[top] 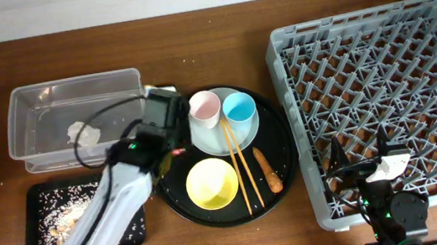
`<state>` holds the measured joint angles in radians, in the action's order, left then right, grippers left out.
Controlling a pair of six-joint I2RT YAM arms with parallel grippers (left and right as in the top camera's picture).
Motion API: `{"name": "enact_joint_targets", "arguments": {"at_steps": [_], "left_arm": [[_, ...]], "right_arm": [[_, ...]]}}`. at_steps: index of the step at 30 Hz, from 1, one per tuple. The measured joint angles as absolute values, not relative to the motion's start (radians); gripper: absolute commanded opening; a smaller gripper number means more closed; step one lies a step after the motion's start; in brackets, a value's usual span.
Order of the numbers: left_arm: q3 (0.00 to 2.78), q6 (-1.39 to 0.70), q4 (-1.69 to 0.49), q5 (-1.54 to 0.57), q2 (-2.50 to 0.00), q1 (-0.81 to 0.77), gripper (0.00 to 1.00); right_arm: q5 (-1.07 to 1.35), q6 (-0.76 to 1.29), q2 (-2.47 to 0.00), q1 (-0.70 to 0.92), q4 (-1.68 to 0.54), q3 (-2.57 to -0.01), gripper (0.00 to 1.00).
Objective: Sort waste into correct bins and load items into the dishwasher rack
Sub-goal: 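Grasp the red wrapper with left gripper and drop it in bin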
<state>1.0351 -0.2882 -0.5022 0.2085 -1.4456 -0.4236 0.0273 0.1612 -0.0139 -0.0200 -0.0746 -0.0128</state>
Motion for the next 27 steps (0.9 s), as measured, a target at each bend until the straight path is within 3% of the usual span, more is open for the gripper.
{"name": "enact_joint_targets", "arguments": {"at_steps": [5, 11, 12, 17, 18, 21, 27], "left_arm": [[1.044, -0.288, -0.428, 0.423, -1.365, -0.392, 0.01], [1.044, -0.289, -0.306, 0.451, -1.436, -0.199, 0.01], [1.044, -0.288, -0.294, 0.424, -1.471, -0.17, 0.07], [1.044, -0.289, -0.239, 0.358, -1.602, -0.143, 0.76], [1.044, -0.289, -0.234, 0.351, -1.607, -0.143, 0.79], [1.044, -0.289, -0.181, 0.344, -1.605, -0.144, 0.78], [1.055, -0.316, -0.321, 0.147, -1.441, -0.22, 0.58]], "right_arm": [[0.027, 0.161, -0.014, -0.02, -0.075, -0.013, 0.98], [0.027, 0.162, -0.014, -0.02, -0.075, -0.013, 0.98], [0.027, 0.161, -0.014, -0.02, -0.075, -0.013, 0.98], [0.027, 0.161, -0.014, -0.02, -0.075, -0.013, 0.98], [0.027, 0.162, -0.014, -0.02, -0.075, -0.013, 0.98], [0.027, 0.161, -0.014, -0.02, -0.075, -0.013, 0.98], [0.027, 0.161, -0.014, -0.02, -0.075, -0.013, 0.98]]}}
